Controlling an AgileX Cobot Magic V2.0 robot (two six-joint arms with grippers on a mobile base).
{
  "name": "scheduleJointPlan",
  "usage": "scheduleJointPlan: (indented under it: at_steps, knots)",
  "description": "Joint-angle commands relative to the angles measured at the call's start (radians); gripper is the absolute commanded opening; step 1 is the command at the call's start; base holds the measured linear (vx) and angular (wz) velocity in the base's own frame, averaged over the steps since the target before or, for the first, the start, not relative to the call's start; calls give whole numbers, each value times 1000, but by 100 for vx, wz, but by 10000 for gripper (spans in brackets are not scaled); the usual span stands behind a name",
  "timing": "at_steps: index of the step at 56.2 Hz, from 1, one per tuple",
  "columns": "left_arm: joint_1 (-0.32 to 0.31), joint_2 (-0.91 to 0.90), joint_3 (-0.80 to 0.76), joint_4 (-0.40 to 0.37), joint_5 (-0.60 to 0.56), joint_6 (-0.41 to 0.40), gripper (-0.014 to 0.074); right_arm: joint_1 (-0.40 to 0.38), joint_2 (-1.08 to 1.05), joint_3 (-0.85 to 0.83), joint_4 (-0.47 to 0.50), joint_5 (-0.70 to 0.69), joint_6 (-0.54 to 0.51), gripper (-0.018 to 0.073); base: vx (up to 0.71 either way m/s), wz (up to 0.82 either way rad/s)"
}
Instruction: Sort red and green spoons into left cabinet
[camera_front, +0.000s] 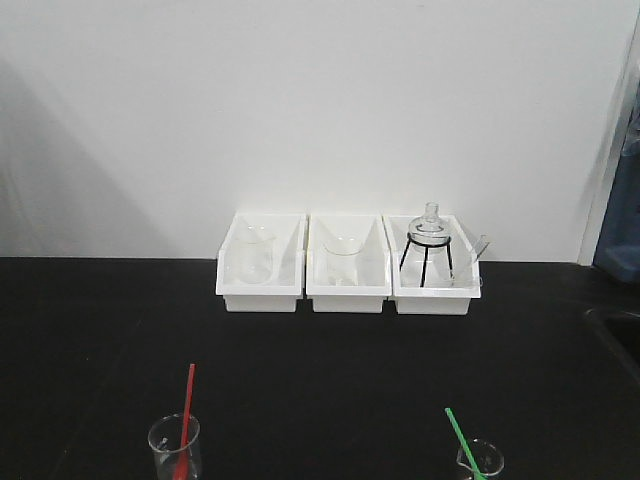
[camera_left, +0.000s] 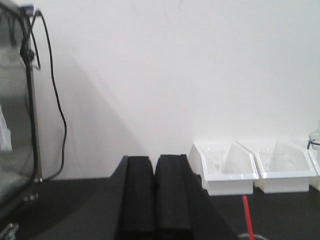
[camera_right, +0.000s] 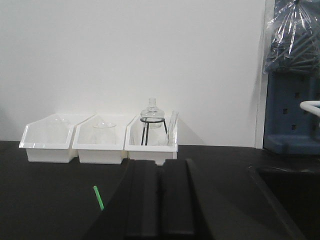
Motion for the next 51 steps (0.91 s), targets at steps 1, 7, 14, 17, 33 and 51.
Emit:
scheduleJointPlan:
  at_steps: [1,7,14,17,33,51]
  knots:
    - [-1,37,-109,68,-20,-1,-1,-7,30,-101,5,16,-7,-6,0,0]
    - [-1,97,-186,80,78,-12,0,-7,91,-161,3,127,-7,-6,0,0]
    - [-3,179,-228,73,118,-12,0,-7,185,-186,1,165,-7,-3,0,0]
    - [-3,223,-230,74,116,-12,0,-7,230,-186,1,165,-7,-2,0,0]
    - [-3,363,-230,74,118,-12,4,-7,467,-186,1,160,-7,6,0,0]
    - [-3,437,-230,74,118,-11,78,-7,620,-186,4,-1,-6,111,0,0]
